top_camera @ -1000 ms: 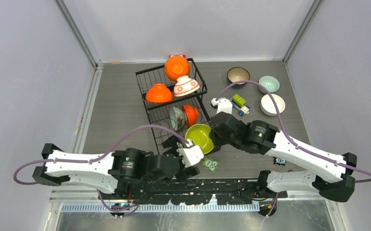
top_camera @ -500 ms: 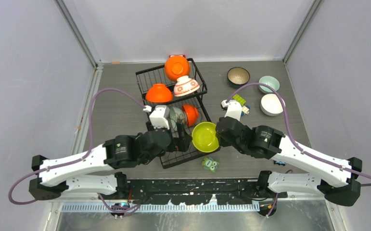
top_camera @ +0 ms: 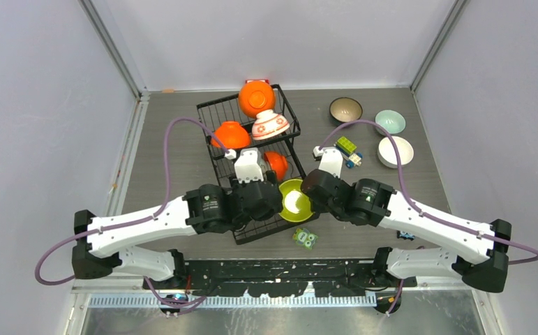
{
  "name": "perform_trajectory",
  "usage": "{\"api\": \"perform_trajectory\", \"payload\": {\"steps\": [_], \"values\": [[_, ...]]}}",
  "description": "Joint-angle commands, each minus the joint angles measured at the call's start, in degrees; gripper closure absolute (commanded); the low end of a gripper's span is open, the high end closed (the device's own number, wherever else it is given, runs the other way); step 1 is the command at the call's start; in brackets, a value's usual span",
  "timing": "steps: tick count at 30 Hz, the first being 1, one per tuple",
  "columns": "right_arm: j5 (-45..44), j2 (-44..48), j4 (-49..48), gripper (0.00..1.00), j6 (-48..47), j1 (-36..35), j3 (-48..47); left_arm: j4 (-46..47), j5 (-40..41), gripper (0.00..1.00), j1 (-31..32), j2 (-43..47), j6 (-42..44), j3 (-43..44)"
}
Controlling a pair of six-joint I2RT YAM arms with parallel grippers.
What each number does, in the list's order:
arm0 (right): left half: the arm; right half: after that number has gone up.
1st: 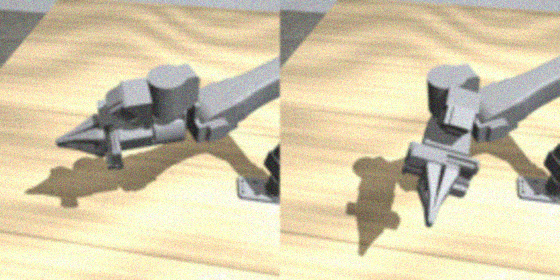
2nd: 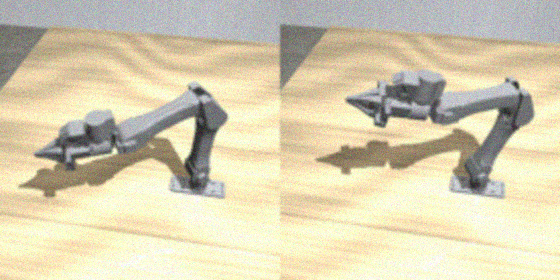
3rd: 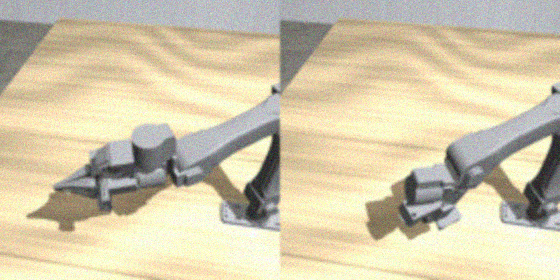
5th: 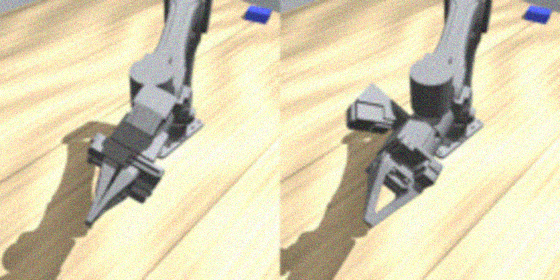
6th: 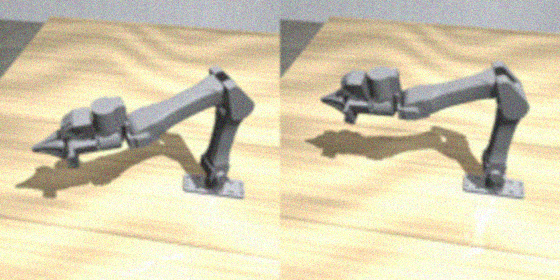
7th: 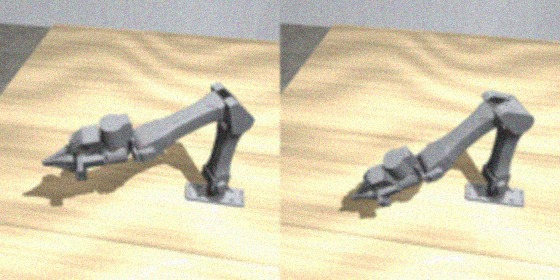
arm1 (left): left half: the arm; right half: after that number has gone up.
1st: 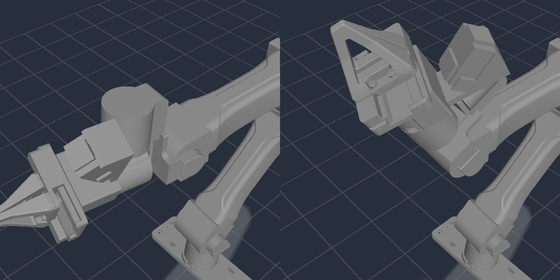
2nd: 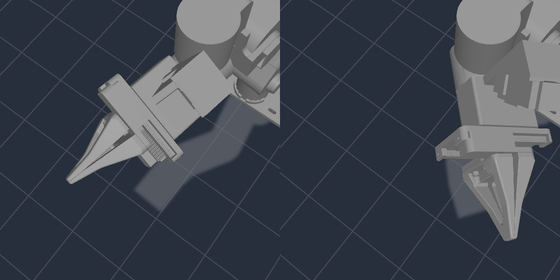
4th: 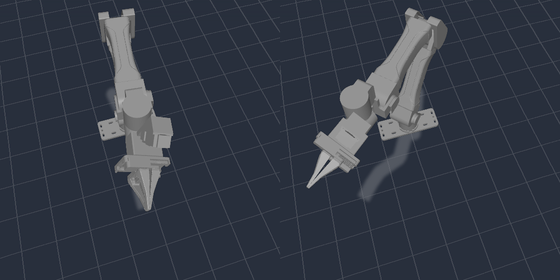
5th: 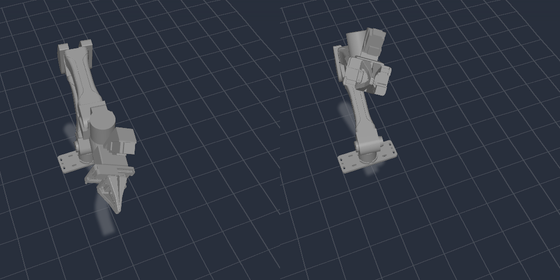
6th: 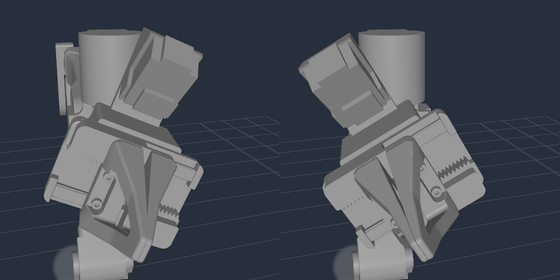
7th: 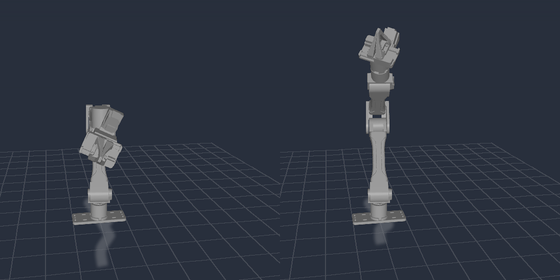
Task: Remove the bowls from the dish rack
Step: Place the bowl at the center of the board.
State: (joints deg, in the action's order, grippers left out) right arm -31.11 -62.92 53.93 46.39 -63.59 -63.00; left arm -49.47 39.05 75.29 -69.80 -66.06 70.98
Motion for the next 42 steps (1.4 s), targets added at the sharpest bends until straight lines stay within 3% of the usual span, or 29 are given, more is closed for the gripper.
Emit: {"api": "perform_trajectory", "payload": {"steps": [1,5,14,18,25,28,29,32,34,38,42], "values": [[-1.76,-1.19,0.27,0.99,2.69,-0.03,-4.37,-5.59,4.52,0.36,-0.11,-1.81,-3.69,4.43],[-1.4,-2.42,0.58,0.99,2.99,0.03,-5.63,-5.57,4.47,0.45,-0.11,-3.04,-3.66,4.97],[1.24,-3.68,0.74,0.99,3.46,0.02,-8.25,-7.33,4.98,0.51,-0.13,-6.12,-3.55,6.5],[1.96,-4.16,0.74,0.99,3.44,-0.03,-9.01,-6.92,5.07,0.61,-0.1,-6.61,-2.74,6.39],[2.49,-4.91,0.63,0.99,3.1,0.01,-9.81,-6.52,4.6,0.98,-0.14,-7.33,-1.93,6.24],[2.95,-4.81,0.36,0.99,2.8,-0.03,-9.56,-5.79,4.23,1.0,-0.13,-6.92,-1.57,5.79],[3.17,-4.63,0.26,0.95,2.57,-0.03,-9.37,-5.38,3.98,1.0,-0.13,-6.59,-1.43,5.51],[3.28,-3.51,-0.61,0.7,1.56,-0.04,-8.38,-4.01,3.31,1.0,-0.08,-5.74,-1.07,4.81],[2.7,-2.87,-1.0,0.61,1.16,-0.04,-7.79,-3.62,3.0,1.0,-0.09,-5.32,-1.2,4.63],[1.62,-2.93,-1.17,0.55,0.51,0.0,-7.44,-3.83,2.43,1.0,-0.13,-5.39,-2.16,4.56],[0.89,-3.84,-0.93,0.55,-0.04,-0.03,-7.65,-3.89,1.7,1.0,-0.15,-5.24,-3.18,4.23]]}}
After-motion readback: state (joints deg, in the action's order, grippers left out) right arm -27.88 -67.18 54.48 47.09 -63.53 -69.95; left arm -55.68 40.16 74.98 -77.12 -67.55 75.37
